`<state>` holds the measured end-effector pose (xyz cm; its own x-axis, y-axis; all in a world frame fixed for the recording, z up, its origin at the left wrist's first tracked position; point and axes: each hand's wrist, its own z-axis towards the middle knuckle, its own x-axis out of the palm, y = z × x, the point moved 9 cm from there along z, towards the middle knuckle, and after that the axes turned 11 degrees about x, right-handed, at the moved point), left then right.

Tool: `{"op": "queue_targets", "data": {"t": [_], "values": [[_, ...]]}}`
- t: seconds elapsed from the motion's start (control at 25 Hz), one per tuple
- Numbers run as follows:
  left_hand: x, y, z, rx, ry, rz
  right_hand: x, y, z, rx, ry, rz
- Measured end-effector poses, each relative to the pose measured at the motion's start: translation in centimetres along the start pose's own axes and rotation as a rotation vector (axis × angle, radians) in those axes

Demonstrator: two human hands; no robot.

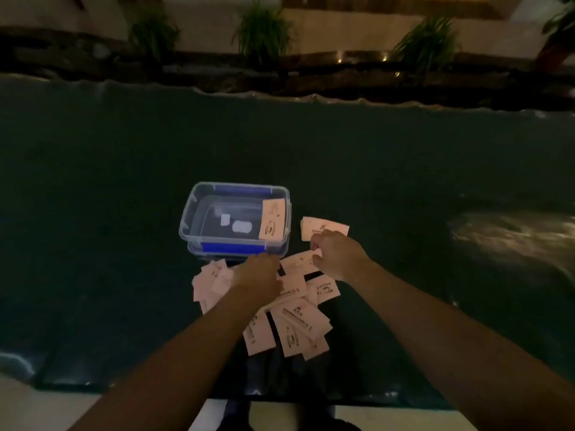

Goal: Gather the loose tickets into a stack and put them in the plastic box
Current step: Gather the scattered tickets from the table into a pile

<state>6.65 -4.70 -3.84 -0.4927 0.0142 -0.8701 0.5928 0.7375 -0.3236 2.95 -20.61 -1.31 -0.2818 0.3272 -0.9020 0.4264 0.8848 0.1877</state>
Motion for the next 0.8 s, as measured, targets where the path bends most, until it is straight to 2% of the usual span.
{"op": "queue_targets", "data": {"t": [0.16, 0.24, 0.48, 0.68, 0.8], "values": [[3.3, 0.9, -1.2, -0.054, 0.094, 0.051, 4.2, -0.4, 1.4, -0.011, 0.253, -0.019], [4.4, 1.3, -1.4, -0.057, 0.130, 0.047, 5.7, -0.2, 1.9, -0.030, 0.328, -0.031], [4.8, -0.3, -0.4, 0.046, 0.164, 0.102, 6.6, -0.7, 2.2, -0.061, 0.294, -0.094], [5.1, -2.4, 1.8, 0.107, 0.162, 0.019, 6.6, -2.3, 2.0, 0.018, 0.308, 0.005], [5.8, -4.2, 3.5, 0.147, 0.220, -0.020, 6.7, -3.6, 1.4, 0.092, 0.371, 0.046]]}}
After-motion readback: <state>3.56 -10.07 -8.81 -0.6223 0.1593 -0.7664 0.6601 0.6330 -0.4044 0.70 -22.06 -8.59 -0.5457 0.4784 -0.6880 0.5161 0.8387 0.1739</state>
